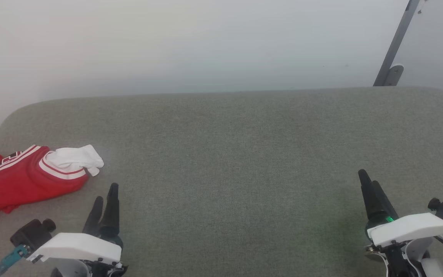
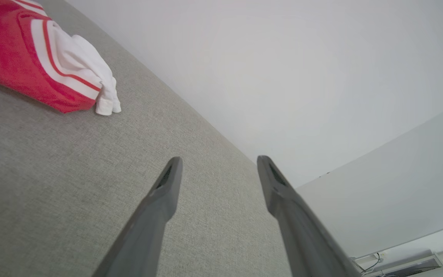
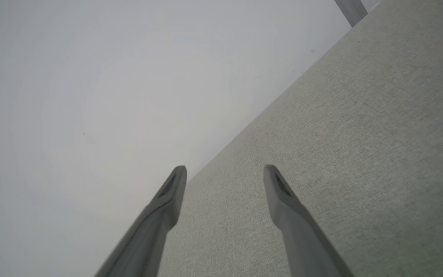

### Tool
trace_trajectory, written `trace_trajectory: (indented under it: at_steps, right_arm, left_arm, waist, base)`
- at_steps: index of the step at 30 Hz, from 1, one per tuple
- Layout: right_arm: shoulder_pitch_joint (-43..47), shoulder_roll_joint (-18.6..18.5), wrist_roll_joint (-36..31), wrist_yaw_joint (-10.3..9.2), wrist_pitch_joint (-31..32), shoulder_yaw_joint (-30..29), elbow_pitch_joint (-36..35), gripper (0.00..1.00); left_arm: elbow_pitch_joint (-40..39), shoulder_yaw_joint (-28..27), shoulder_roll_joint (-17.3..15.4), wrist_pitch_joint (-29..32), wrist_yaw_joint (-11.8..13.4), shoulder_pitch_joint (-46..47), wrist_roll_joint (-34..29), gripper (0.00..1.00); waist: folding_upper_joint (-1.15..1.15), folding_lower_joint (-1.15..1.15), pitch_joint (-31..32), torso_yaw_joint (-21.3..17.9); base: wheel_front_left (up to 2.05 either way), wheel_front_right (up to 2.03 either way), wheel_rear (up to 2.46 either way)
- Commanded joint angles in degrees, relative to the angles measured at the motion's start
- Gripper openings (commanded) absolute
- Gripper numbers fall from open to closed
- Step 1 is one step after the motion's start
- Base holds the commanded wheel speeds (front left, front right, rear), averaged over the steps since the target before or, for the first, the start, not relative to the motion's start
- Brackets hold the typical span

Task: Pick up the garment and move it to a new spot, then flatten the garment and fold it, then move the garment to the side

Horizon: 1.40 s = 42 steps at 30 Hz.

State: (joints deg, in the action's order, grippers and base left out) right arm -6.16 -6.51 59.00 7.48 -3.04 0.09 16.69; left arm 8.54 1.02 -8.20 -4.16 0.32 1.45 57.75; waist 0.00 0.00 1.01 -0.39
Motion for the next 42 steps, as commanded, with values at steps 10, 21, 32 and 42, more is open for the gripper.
trace_trajectory:
  at_steps: [10,21,32,42]
  right_arm:
    - [-1.3,-1.4,-8.2,0.02,-2.1,-0.8,-1.0,1.0]
    - [-1.6,-2.7,-14.6,0.02,-3.6,-1.4,-1.2,1.0]
    - [-1.8,-3.7,-20.0,0.01,-4.6,-1.5,-1.3,1.0]
    - [-1.7,-4.1,-25.1,0.01,-5.7,-1.4,-1.7,1.0]
  left_arm:
    - [-1.3,-2.7,-0.7,-2.3,-0.6,-0.7,-9.3,1.0]
    - [-2.1,-5.0,-0.7,-4.1,-1.5,-1.9,-16.9,1.0]
    - [-2.6,-6.2,-0.3,-5.6,-2.3,-2.4,-22.9,1.0]
    - [-2.9,-7.4,-0.4,-6.9,-3.4,-3.1,-28.4,1.0]
  waist:
    - [0.0,0.0,0.1,-0.1]
    - [0.0,0.0,0.3,-0.3]
    - [0.0,0.0,0.6,-0.2]
    - [0.0,0.0,0.8,-0.2]
  base:
    - [0.0,0.0,0.0]
    - [0.0,0.0,0.0]
    - [0.0,0.0,0.0]
    - [0.0,0.0,0.0]
